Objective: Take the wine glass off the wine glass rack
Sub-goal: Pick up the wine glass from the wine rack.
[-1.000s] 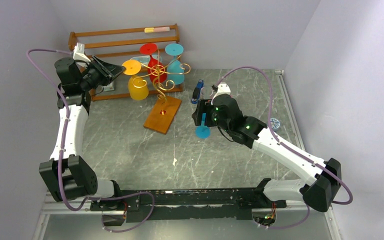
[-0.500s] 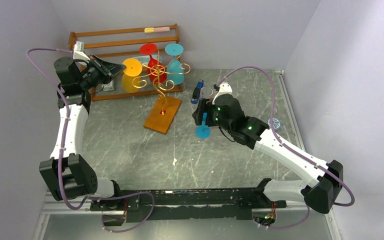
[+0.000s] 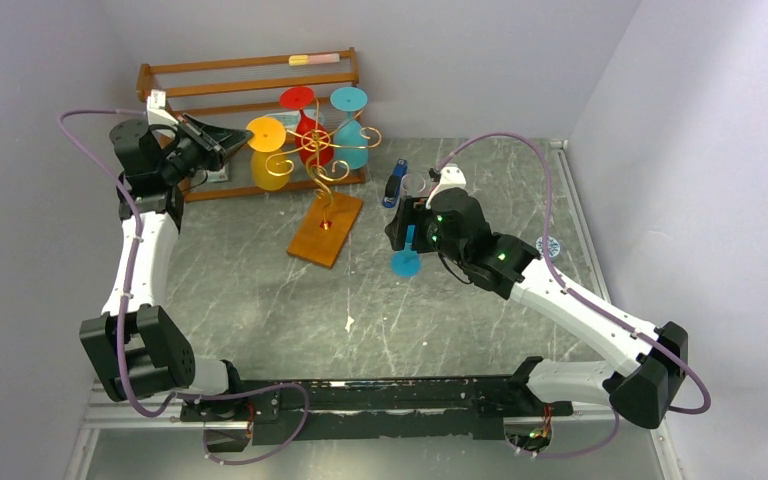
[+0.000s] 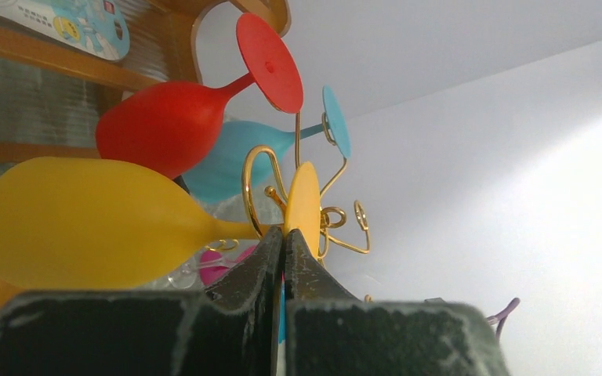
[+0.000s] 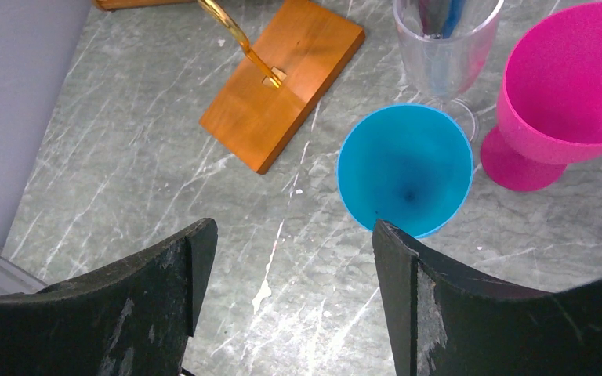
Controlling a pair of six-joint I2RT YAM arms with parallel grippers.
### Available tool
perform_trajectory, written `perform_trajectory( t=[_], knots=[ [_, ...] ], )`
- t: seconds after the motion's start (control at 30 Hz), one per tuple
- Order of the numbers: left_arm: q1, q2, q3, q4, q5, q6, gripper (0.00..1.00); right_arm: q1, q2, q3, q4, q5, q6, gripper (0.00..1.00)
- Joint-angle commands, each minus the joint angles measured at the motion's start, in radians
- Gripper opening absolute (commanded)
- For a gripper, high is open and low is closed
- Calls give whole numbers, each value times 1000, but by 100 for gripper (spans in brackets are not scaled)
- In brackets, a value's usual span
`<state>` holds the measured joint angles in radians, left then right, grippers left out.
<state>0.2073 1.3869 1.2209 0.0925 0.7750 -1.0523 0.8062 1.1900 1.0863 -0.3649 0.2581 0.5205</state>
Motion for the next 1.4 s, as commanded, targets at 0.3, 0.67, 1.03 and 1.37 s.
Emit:
perform_trajectory(
  t=[0.3,0.67,1.03,1.37],
  knots=[
    [27,-17,-29,133,41,-244,5,-4,-24,-11,3,13,18,77],
    [35,-42,-8,8,-72,-242,5,-4,-15,-5,1,9,28,77],
    [35,-88,-71,69,-177,-364,5,-4,-17,-7,2,7,33,77],
    [34,-74,-32,42,-209,-342,5,-4,-18,-15,14,9,30,77]
  ],
)
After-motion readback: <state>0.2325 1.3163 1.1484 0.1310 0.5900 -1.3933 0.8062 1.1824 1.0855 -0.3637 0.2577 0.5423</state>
